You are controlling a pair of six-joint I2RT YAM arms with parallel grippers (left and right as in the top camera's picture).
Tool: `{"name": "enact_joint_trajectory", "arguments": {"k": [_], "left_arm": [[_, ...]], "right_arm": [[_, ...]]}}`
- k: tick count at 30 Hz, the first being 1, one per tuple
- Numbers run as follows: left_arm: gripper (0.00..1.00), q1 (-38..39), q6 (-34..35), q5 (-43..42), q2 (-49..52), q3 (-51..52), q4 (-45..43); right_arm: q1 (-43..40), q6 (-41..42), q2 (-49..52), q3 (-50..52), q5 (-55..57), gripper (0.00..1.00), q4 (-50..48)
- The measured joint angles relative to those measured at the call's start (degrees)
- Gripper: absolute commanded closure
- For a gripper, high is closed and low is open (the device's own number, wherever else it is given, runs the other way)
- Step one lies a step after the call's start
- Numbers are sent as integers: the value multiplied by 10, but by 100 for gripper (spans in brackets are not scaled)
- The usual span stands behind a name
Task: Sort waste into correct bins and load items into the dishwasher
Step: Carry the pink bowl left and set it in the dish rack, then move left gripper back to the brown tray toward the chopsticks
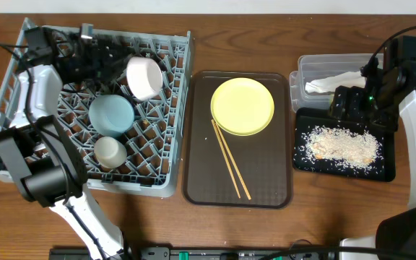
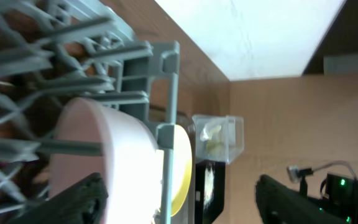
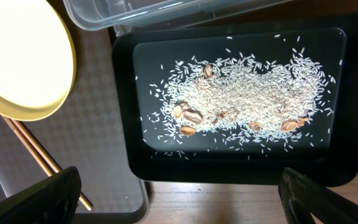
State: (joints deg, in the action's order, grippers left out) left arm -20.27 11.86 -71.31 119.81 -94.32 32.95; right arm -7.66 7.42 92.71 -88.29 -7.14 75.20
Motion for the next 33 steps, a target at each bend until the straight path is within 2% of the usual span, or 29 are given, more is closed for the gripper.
{"name": "enact_joint_trajectory", "arguments": {"k": [10, 14, 18, 21, 24, 33], "left_arm": [[13, -64, 0, 27, -10, 0, 17], [13, -56, -8, 132, -72, 1, 107], [12, -5, -14, 269, -176, 0, 218], [12, 85, -9, 376, -245, -4, 327], [12, 151, -7, 417, -261, -4, 389], [13, 298, 2, 462, -261, -4, 402]], "right_arm": [[0, 0, 0, 0, 1, 1, 2], [0, 0, 0, 0, 1, 1, 2], [0, 0, 0, 0, 1, 1, 1], [0, 0, 0, 0, 1, 1, 1], [0, 0, 0, 0, 1, 1, 1], [0, 0, 0, 0, 1, 1, 2]]}}
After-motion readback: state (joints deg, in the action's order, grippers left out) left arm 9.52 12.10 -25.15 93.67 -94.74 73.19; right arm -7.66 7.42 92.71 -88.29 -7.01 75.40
